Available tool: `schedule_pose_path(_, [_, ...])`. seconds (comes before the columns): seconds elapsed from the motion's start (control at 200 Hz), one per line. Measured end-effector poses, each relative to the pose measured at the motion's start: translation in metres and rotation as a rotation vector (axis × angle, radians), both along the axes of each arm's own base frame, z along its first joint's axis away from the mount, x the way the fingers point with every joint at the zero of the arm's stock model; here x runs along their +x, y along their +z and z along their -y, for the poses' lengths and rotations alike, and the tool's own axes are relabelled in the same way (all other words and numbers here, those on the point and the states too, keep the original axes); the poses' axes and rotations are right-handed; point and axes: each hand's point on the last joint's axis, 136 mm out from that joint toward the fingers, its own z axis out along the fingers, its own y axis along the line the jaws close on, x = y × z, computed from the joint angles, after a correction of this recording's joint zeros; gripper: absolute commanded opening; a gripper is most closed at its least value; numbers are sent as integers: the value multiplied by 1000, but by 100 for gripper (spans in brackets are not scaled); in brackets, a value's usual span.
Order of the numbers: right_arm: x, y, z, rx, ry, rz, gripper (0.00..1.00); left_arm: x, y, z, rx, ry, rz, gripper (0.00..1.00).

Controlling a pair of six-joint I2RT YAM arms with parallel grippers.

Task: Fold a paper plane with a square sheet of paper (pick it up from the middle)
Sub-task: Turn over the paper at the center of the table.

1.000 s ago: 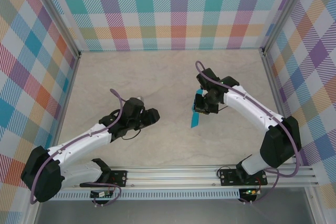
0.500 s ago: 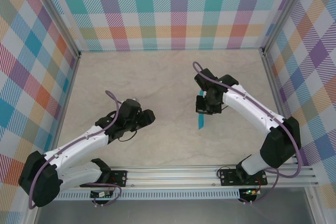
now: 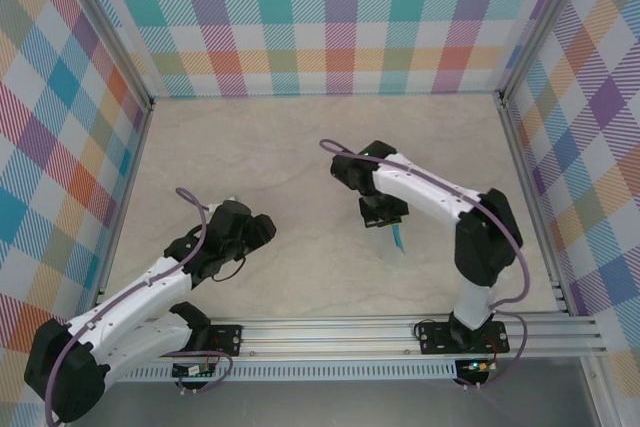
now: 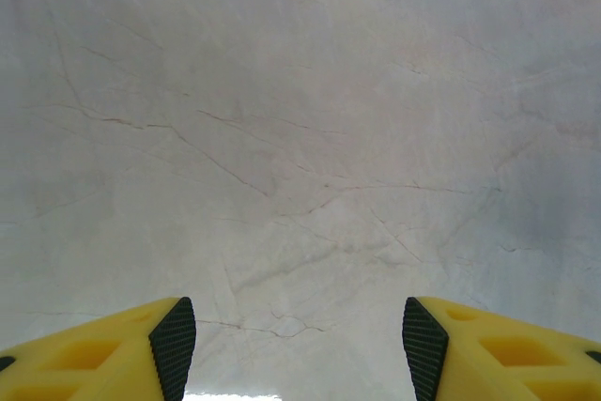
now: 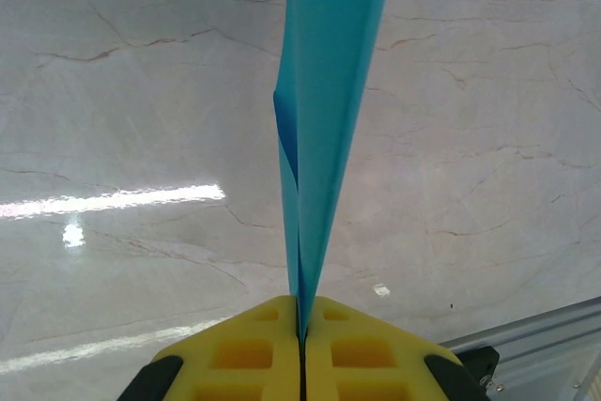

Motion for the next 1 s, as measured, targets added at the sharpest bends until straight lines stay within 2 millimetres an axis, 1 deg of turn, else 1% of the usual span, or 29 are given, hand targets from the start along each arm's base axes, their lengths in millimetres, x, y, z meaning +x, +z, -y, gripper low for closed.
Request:
schedule_pose_path(0.085, [2, -22, -19, -9, 20, -43, 7, -2, 6, -7, 6, 21, 19, 63])
schedule_pose_path(0.175, [4, -44, -42, 13, 33, -82, 12, -5, 11, -15, 6, 42, 41, 64])
schedule_pose_path(0.23, [4, -55, -57, 43, 37, -99, 17, -7, 12, -19, 8, 53, 49, 65])
schedule_pose_path(0.265, [4, -62, -66, 70, 37, -111, 23, -8, 12, -22, 11, 60, 51, 65])
schedule_pose_path(0.315, [2, -69, -79, 117, 40, -132, 27, -10, 11, -25, 16, 67, 49, 65])
schedule_pose_path(0.375, [-1, -73, -94, 177, 39, -146, 35, -12, 7, -27, 24, 70, 38, 65])
schedule_pose_path(0.4, [-2, -74, -99, 203, 44, -151, 42, -12, 6, -27, 26, 72, 35, 65])
schedule_pose_path(0.43, [-2, -73, -108, 245, 47, -152, 47, -13, 5, -28, 28, 73, 32, 65])
schedule_pose_path(0.475, [-1, -69, -117, 299, 48, -148, 51, -12, 4, -28, 29, 74, 29, 65])
schedule_pose_path(0.525, [-1, -64, -126, 360, 64, -137, 53, -12, 4, -28, 30, 75, 25, 65])
schedule_pose_path(0.56, [-2, -58, -130, 401, 73, -124, 51, -12, 2, -27, 31, 74, 21, 66])
schedule_pose_path(0.655, [-6, -37, -131, 515, 81, -78, 42, -13, -2, -26, 32, 67, 3, 66])
schedule_pose_path(0.725, [-9, -22, -123, 628, 64, -43, 33, -14, -4, -23, 27, 55, -10, 67])
schedule_pose_path(0.785, [-7, -15, -114, 713, 34, -21, 28, -14, -5, -19, 18, 37, -18, 69])
schedule_pose_path(0.86, [-3, -18, -106, 791, -9, -9, 23, -13, -6, -13, 3, 11, -26, 72])
schedule_pose_path(0.93, [-1, -30, -102, 829, -36, -20, 21, -14, -10, -7, -4, -12, -47, 73])
schedule_pose_path(1.0, [-6, -43, -102, 848, -46, -40, 18, -14, -14, -3, -13, -32, -66, 79])
